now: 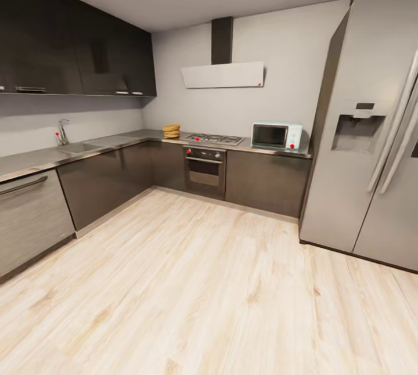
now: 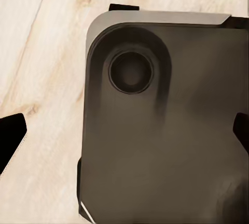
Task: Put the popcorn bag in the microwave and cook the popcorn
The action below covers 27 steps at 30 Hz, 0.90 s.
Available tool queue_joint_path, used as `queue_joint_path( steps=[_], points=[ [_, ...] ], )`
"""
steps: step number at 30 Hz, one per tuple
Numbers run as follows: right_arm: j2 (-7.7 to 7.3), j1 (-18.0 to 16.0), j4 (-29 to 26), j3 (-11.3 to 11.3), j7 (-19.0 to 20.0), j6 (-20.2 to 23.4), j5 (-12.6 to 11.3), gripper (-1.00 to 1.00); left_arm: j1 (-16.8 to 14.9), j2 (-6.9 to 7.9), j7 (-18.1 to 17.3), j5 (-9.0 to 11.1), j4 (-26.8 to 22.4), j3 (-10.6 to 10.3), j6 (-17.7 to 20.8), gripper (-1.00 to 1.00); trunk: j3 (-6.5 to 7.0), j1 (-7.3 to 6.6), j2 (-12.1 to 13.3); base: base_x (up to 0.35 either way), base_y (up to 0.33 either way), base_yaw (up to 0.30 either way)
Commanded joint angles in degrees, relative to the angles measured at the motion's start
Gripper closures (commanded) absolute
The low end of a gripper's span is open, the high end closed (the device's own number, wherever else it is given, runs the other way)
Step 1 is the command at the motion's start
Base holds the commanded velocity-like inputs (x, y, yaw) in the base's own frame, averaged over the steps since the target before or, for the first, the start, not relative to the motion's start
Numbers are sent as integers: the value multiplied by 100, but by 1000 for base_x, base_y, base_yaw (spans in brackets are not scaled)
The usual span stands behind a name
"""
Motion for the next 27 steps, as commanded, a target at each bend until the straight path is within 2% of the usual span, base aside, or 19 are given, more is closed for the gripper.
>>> queue_joint_path(
  steps=[1, 15, 27],
  points=[
    [0, -2, 6, -11, 3, -30, -47, -100, -1, -3, 2, 15, 0, 35, -14, -100, -4, 4, -2, 332, 0, 0],
    [5, -2, 6, -17, 3, -41, -53, -100, -1, 3, 2, 17, 0, 35, -14, -100, -4, 4, -2, 332, 0, 0],
    [9, -2, 6, -20, 3, -39, -65, -100, -1, 3, 2, 19, 0, 35, -14, -100, -4, 4, -2, 332, 0, -252]
  ],
)
